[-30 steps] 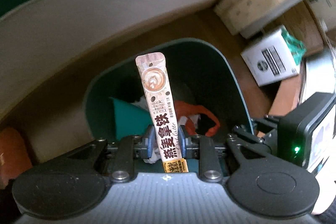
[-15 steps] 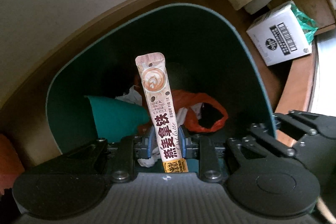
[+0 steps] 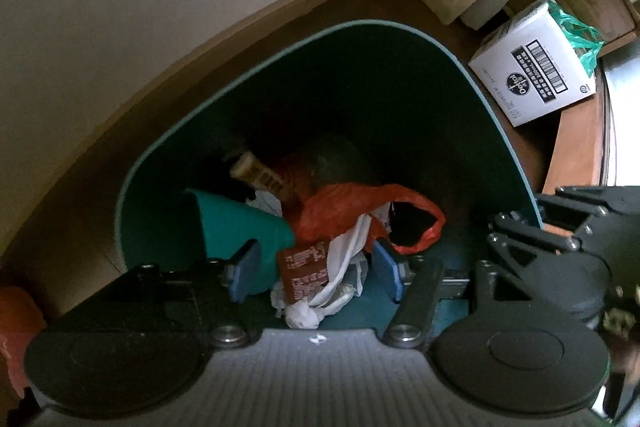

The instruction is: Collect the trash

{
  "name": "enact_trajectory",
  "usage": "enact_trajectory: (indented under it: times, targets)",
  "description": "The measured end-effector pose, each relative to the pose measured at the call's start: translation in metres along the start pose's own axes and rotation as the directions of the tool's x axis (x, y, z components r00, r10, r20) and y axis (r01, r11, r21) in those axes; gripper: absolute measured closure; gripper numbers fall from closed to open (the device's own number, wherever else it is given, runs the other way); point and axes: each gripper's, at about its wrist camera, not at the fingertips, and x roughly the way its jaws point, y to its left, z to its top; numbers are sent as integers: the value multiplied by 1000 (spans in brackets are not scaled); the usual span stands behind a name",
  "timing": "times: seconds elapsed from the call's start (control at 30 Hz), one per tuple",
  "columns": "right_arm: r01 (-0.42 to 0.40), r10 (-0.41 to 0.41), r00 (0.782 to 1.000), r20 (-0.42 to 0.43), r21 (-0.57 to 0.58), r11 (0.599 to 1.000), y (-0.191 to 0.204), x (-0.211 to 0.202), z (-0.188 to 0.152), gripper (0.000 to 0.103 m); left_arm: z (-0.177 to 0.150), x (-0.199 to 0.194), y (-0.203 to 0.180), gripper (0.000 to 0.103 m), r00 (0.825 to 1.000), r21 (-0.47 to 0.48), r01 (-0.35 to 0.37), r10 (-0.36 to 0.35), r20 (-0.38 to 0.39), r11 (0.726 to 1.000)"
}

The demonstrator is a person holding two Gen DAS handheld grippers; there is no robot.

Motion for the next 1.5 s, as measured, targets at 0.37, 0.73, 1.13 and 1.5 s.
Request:
enact_trajectory:
  times: [0.37,0.73,1.13,1.5]
  targets:
    - [-29,33,999,-35,127,991,-22,-3,-9,89,-5,-55,4,43,997,27,-46,44,70,999]
    - [-56,93,991,-96,330,942,-48,-7,-44,80,-16,-110,0,43,992,47,-82,77,103,996]
    - [-205,177,978,110,354,912,-44,-123,-71,62,-40,-168,-24,43,981,67,-110,98,168,992]
    - [-334,219,914,340,329,883,-57,-239,-110,42,-71,-227,-49,43,959,98,-131,101,266,987]
